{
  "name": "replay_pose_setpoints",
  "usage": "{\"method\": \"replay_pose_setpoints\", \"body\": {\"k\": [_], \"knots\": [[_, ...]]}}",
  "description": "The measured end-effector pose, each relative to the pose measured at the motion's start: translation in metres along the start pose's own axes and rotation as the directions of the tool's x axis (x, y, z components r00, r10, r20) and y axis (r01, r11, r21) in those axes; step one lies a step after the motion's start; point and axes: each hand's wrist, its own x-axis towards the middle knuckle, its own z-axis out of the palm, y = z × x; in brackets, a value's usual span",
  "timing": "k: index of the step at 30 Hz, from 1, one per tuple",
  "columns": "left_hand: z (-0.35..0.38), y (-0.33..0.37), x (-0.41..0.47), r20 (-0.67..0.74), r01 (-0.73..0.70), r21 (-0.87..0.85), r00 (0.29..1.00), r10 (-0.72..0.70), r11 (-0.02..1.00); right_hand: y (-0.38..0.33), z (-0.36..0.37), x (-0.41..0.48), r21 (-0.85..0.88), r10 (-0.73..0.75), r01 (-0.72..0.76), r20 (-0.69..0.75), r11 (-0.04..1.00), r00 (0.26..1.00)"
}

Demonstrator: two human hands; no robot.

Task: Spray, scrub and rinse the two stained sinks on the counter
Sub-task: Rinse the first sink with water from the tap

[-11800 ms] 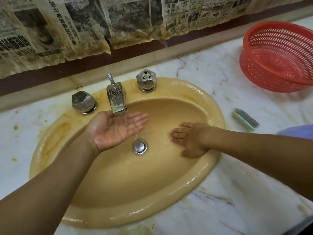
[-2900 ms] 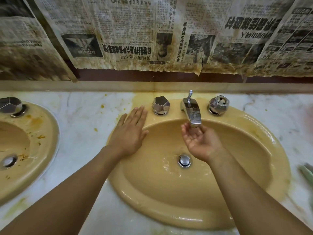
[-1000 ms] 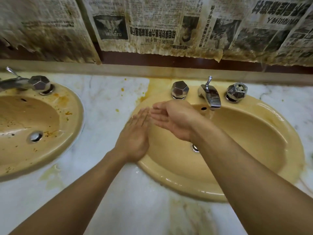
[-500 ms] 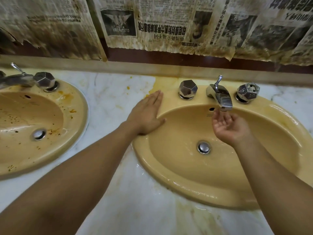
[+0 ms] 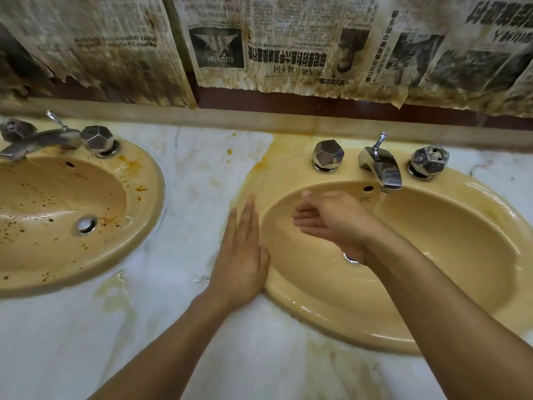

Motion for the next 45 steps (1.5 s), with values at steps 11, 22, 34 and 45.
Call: {"method": "replay_pose_setpoints", "body": {"k": [11, 22, 34, 45], "knots": [[-0.016, -0.014, 0.057, 0.115, 0.028, 0.116, 0.992, -0.041, 0.993, 0.04, -0.116, 0.056, 0.937, 0.249, 0.101, -0.191, 0.335, 0.949], [-0.026, -0.012, 0.143, 0.236, -0.136, 0.255, 0.969, 0.074, 0.957, -0.013, -0.015, 0.064, 0.666, 0.052, -0.143, 0.155, 0.732, 0.987], [-0.009, 0.001, 0.053, 0.088, -0.072, 0.26, 0.995, 0.05, 0.963, 0.033, -0.1, 0.067, 0.956, 0.23, 0.038, -0.108, 0.29, 0.967], [-0.011, -0.009, 0.067, 0.087, -0.09, 0.186, 0.993, 0.075, 0.978, 0.04, -0.097, 0.063, 0.97, 0.2, 0.01, -0.06, 0.244, 0.978]]}}
